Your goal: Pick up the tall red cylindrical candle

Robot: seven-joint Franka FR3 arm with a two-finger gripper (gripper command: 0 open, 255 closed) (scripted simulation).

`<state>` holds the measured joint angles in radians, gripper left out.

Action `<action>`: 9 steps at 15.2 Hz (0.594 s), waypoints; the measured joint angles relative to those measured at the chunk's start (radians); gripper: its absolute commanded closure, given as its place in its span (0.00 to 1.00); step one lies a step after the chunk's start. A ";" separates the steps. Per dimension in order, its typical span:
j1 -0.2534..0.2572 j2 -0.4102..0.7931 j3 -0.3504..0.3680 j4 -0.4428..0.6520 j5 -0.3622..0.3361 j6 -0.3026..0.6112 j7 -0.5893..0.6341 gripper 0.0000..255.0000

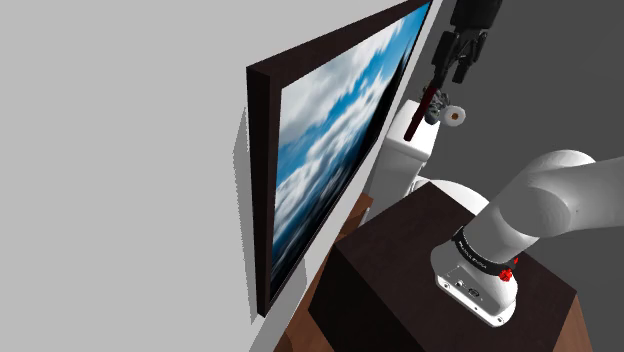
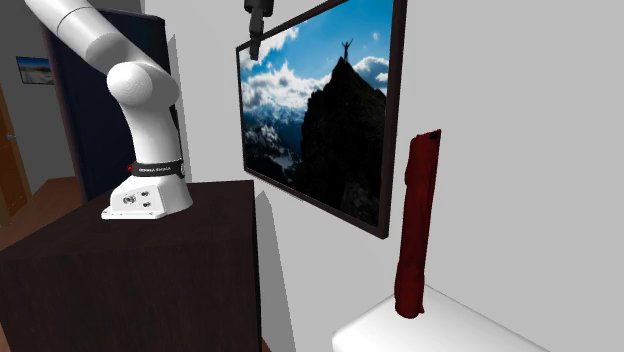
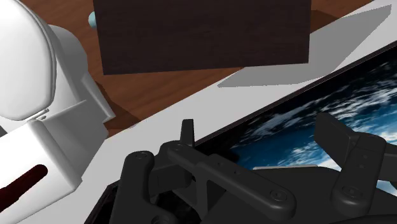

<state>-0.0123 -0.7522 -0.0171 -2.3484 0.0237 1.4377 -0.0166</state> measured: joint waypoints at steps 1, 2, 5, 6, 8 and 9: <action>0.000 0.000 0.000 0.000 0.000 0.000 0.000 0.00; -0.004 0.003 -0.006 -0.005 -0.006 0.012 -0.005 0.00; -0.027 0.036 -0.047 -0.021 -0.044 0.080 -0.042 0.00; -0.033 0.046 -0.058 -0.024 -0.053 0.100 -0.049 0.00; -0.050 0.072 -0.088 -0.035 -0.078 0.154 -0.074 0.00; -0.057 0.089 -0.100 -0.046 -0.086 0.189 -0.082 0.00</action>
<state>-0.0688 -0.6633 -0.1173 -2.3944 -0.0624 1.6269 -0.0985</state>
